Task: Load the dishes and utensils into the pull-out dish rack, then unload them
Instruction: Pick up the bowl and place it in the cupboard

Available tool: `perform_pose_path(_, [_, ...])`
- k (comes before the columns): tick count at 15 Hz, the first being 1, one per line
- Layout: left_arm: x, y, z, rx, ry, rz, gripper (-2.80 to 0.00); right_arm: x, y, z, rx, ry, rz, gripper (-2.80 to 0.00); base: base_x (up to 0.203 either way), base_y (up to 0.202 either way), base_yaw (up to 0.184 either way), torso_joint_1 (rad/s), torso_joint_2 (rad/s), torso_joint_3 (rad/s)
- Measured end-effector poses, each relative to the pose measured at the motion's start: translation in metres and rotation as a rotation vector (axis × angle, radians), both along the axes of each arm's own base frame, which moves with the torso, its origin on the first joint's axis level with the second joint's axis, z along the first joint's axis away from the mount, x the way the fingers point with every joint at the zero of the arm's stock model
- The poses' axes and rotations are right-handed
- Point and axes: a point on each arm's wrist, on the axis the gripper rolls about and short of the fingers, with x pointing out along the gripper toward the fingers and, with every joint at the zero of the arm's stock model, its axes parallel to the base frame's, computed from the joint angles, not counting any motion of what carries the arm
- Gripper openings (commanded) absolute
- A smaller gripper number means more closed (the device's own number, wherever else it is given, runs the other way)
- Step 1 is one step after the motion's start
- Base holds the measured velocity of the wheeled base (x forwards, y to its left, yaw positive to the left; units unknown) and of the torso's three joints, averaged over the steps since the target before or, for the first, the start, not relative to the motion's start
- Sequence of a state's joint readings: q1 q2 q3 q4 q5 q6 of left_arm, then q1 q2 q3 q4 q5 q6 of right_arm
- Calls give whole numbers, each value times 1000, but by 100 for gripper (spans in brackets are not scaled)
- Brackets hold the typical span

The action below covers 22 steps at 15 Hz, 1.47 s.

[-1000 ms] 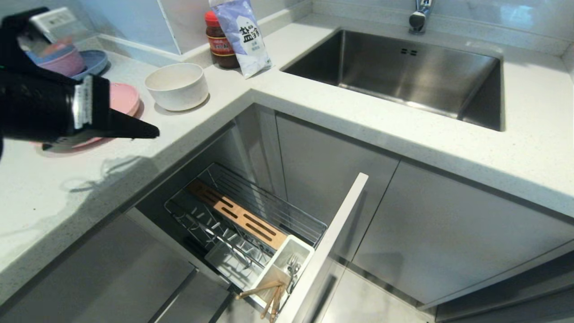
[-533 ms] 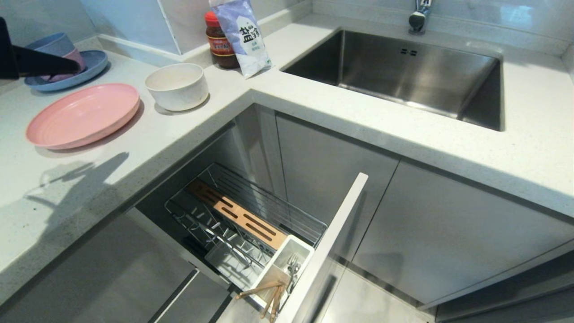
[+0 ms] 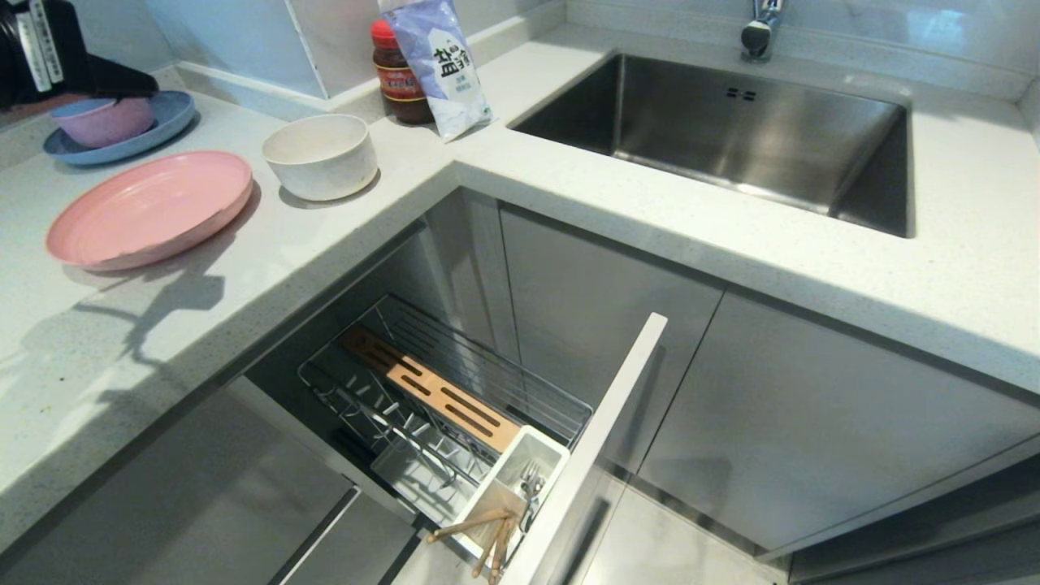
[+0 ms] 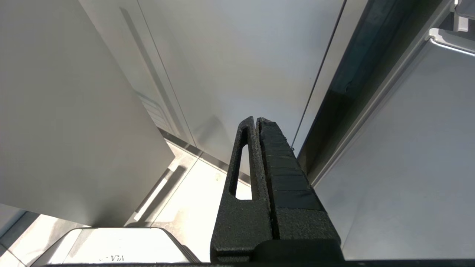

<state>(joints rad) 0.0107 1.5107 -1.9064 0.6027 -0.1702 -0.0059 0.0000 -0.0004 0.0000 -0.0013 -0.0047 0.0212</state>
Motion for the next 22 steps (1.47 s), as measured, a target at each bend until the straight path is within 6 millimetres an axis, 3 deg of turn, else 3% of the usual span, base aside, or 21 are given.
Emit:
perform_pose_path(5, [21, -13, -7, 10, 23, -58, -280, 0, 0, 0, 0, 0, 0, -280, 0, 0, 0, 0, 0, 0])
perform_pose_path(10, [22, -33, -3, 91, -27, -154, -280, 0, 0, 0, 0, 0, 0, -280, 0, 0, 0, 0, 0, 0])
perform_pose_path(17, [22, -36, -2, 24, -22, -157, -280, 0, 0, 0, 0, 0, 0, -280, 0, 0, 0, 0, 0, 0])
perform_pose_path(22, [42, -39, -8, 39, -39, -165, -280, 0, 0, 0, 0, 0, 0, -280, 0, 0, 0, 0, 0, 0])
